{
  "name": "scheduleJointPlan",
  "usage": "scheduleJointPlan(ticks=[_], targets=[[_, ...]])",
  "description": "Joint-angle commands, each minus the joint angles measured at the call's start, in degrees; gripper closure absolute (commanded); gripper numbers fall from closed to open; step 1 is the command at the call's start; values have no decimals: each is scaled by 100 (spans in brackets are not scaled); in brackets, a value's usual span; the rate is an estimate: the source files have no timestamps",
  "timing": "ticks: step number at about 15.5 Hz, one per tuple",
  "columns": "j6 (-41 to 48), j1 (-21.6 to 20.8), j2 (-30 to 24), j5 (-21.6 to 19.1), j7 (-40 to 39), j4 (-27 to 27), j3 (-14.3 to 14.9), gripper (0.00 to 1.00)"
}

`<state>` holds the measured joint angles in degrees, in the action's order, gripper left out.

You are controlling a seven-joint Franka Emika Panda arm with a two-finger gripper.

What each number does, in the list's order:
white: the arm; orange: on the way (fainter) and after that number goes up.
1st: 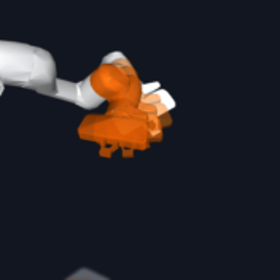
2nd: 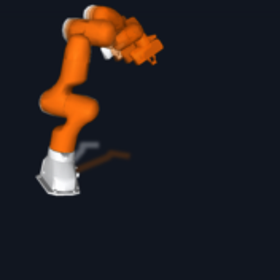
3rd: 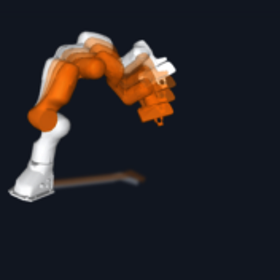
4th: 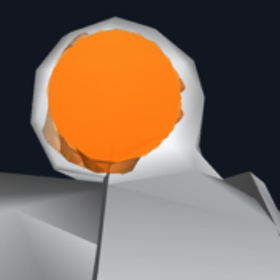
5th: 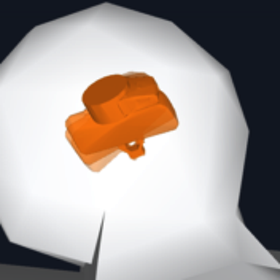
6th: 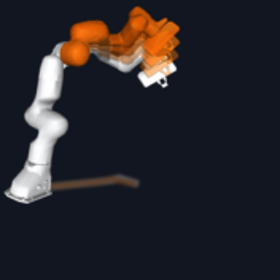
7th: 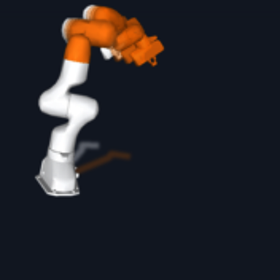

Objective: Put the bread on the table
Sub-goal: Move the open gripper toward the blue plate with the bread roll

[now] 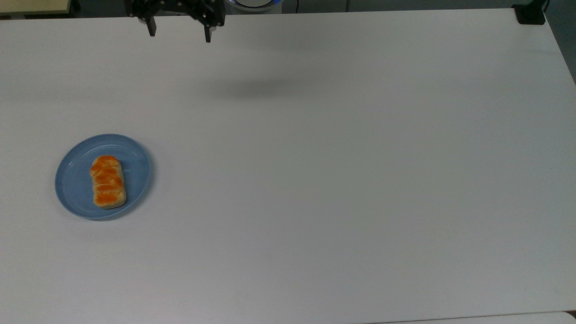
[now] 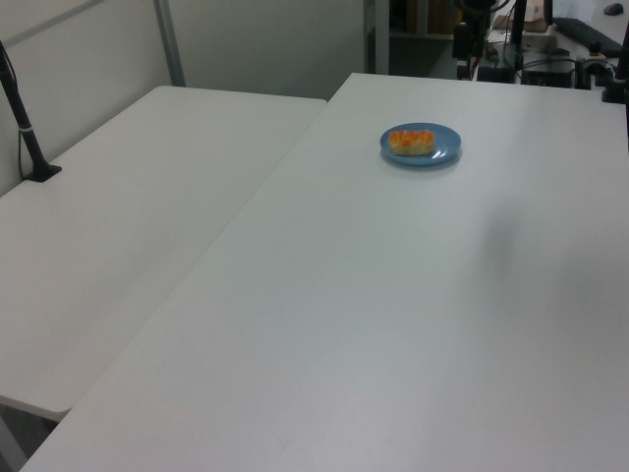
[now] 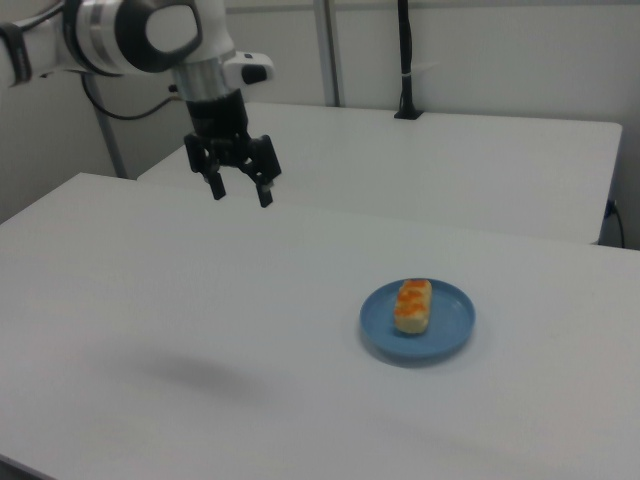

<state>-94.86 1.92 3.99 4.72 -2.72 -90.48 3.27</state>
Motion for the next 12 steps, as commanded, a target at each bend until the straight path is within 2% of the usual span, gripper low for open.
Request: scheduleJointPlan(ticks=[1,7,12], targets=[[-629,151,373,-94,-167,-31,33,0],[-1701,511,988,-94,-167,48,33,0],[-2185,748,1630,2,-167,224,33,0]])
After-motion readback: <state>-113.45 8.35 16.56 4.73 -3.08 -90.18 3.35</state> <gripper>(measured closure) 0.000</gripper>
